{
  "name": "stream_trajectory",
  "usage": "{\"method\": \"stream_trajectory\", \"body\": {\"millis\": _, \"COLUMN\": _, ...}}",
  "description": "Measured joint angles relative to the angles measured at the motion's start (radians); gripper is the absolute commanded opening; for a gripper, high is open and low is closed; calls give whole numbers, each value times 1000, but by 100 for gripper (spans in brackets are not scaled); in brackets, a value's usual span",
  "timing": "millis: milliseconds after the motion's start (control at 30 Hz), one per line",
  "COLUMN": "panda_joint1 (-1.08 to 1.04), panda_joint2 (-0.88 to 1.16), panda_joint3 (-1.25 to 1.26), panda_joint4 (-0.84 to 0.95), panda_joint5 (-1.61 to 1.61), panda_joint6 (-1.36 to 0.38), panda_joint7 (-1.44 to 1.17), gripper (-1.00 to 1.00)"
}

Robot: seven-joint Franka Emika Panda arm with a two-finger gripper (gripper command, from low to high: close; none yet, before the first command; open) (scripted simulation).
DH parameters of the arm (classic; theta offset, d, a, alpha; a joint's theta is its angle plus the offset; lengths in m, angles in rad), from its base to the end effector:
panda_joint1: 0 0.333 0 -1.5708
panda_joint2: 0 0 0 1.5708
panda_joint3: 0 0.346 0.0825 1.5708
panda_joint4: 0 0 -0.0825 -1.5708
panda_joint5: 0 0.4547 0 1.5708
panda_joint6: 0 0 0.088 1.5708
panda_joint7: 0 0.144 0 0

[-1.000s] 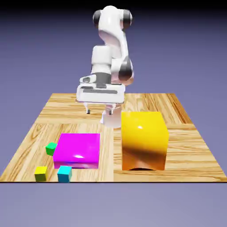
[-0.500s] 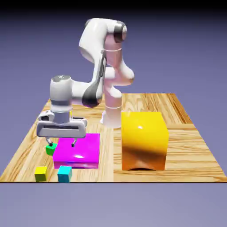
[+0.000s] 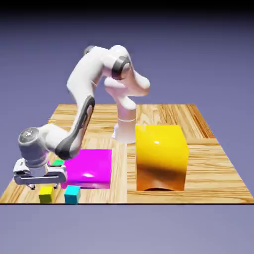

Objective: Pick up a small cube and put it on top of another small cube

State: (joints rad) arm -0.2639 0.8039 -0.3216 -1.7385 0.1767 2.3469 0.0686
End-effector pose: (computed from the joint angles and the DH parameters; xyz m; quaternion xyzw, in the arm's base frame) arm 0.5876 -0.3806 0.0509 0.9330 -0.3473 -0.0861 0.0394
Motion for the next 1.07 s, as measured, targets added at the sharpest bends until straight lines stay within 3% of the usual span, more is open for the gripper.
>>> {"method": "stream_trajectory", "body": {"millis": 200, "panda_joint1": 25, "panda_joint2": -137, "panda_joint3": -38, "panda_joint4": -22, "panda_joint5": -27, "panda_joint6": -116, "panda_joint7": 47, "gripper": -100}}
{"method": "stream_trajectory", "body": {"millis": 767, "panda_joint1": -54, "panda_joint2": -583, "panda_joint3": -167, "panda_joint4": -576, "panda_joint5": 21, "panda_joint6": -30, "panda_joint7": 785, "gripper": -100}}
{"method": "stream_trajectory", "body": {"millis": 967, "panda_joint1": -103, "panda_joint2": -449, "panda_joint3": -96, "panda_joint4": -614, "panda_joint5": 138, "panda_joint6": 123, "panda_joint7": 723, "gripper": -100}}
{"method": "stream_trajectory", "body": {"millis": 1000, "panda_joint1": -105, "panda_joint2": -443, "panda_joint3": -93, "panda_joint4": -615, "panda_joint5": 143, "panda_joint6": 129, "panda_joint7": 720, "gripper": 100}}
{"method": "stream_trajectory", "body": {"millis": 1067, "panda_joint1": -105, "panda_joint2": -443, "panda_joint3": -94, "panda_joint4": -615, "panda_joint5": 141, "panda_joint6": 129, "panda_joint7": 721, "gripper": 100}}
